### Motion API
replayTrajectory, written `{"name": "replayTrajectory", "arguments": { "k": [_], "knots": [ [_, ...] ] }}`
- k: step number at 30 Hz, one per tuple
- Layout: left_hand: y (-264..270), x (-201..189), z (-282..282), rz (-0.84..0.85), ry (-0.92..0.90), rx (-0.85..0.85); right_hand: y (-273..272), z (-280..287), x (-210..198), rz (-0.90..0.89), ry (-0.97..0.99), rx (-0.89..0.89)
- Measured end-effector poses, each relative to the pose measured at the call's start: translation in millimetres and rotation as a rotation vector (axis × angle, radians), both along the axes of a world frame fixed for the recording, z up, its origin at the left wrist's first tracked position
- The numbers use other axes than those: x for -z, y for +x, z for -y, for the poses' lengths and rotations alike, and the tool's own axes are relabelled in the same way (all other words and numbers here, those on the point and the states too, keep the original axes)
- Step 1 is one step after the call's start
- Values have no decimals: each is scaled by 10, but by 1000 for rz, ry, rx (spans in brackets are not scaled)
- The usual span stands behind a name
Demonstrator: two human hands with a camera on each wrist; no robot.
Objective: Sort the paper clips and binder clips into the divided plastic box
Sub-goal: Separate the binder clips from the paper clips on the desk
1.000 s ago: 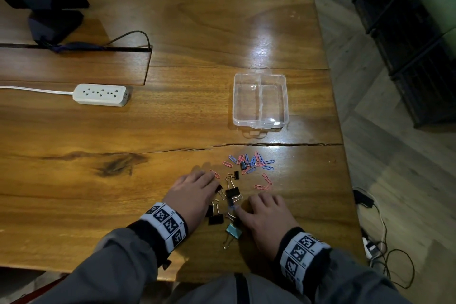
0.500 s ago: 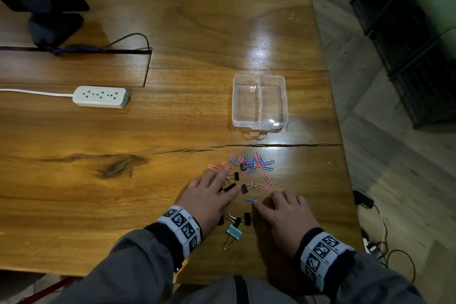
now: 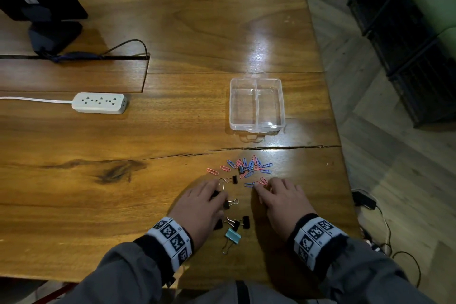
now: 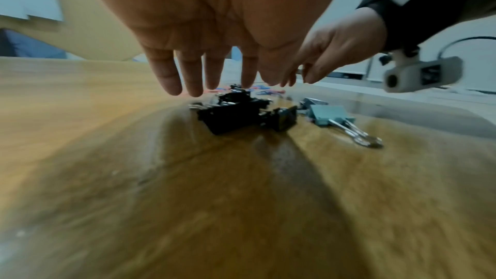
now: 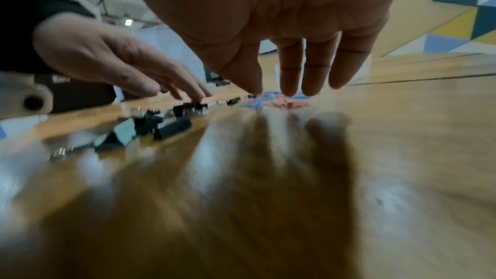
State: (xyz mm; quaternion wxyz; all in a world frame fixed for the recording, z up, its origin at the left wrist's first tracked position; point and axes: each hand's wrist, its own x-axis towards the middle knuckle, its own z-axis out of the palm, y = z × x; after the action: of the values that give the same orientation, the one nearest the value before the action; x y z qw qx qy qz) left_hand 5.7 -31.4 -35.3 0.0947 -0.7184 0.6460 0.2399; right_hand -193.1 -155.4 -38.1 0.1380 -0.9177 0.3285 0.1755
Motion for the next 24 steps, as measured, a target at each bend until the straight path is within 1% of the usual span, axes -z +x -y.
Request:
{"name": "replayTrajectory", "arguments": {
  "k": [2,4,6,10,15,17,21,24],
  "knots": [
    [69,-11,17,-12,-32,-139,-38,-22,-39,-8,14,35],
    [109,11,78,-16,-62,-196,-89,-86,-61,-55,23,36],
    [93,35,177,-28,-89,-174,-43,-135,-52,-54,43,35],
    [-50,86,296,-37,-104,-58,150,-91,-38,24,48,14],
    [-123,93,278,-28,-69,-55,22,20,-60,4,33,62],
    [-118,49,298,-20,-117,-42,43,80,-52,28,34,81],
    [-148,24,575,-66,-286,-160,155,170,-10,69,12,121],
    [-201,109,855,-92,-273,-205,158,153,-5,75,8,127]
  ]
}}
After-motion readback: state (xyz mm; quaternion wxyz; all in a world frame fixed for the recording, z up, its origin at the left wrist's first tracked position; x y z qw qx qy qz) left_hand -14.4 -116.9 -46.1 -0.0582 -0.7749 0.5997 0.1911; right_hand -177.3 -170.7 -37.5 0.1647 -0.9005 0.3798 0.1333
